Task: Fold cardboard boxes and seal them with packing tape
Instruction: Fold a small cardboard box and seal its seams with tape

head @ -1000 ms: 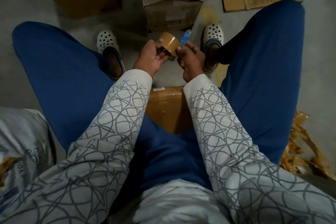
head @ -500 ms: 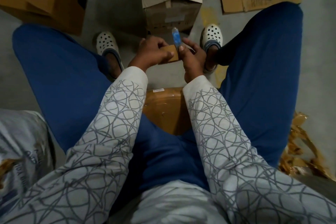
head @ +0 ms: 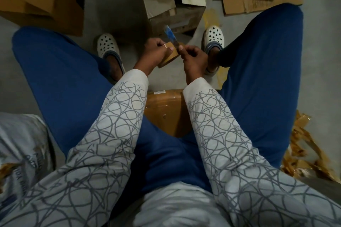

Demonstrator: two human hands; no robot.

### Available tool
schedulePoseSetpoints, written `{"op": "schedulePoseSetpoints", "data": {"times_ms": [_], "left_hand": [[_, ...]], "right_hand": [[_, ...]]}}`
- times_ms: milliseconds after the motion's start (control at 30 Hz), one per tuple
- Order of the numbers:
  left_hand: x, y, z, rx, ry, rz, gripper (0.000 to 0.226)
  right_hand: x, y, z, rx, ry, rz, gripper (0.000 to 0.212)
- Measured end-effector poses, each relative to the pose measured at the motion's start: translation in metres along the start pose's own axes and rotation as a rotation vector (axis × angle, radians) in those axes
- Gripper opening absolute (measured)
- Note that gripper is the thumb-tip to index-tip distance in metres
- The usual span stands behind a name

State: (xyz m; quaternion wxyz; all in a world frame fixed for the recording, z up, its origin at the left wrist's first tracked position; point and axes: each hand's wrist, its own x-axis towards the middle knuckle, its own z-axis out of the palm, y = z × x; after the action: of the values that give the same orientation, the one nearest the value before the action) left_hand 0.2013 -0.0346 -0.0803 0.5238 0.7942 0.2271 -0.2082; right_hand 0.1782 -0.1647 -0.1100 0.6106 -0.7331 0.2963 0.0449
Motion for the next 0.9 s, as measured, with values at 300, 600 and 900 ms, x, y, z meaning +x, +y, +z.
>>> {"op": "schedulePoseSetpoints", "data": {"times_ms": [300,600,900], "left_hand": [[-0.0047,-0.0013,0.0042,-0.127,0.003,-0.015,0.038],[-0.0052,-0.0032,0.0011,-0.263,0.016,-0.049,0.022],[-0.0001,-0.0063,-0.0030,-0.313,-0.067,-0.058,0.052]], "right_hand": [[-0.0011,-0.0007,-0.0006,-0.029,-0.104,-0.050,0.005],[-0.0044,-0.0028,0.0023,-0.077,-0.142,-0.086,0.022],[-0.0006,-0.0043,-0.0014,-0.054,-0.098,0.035,0.020]]}}
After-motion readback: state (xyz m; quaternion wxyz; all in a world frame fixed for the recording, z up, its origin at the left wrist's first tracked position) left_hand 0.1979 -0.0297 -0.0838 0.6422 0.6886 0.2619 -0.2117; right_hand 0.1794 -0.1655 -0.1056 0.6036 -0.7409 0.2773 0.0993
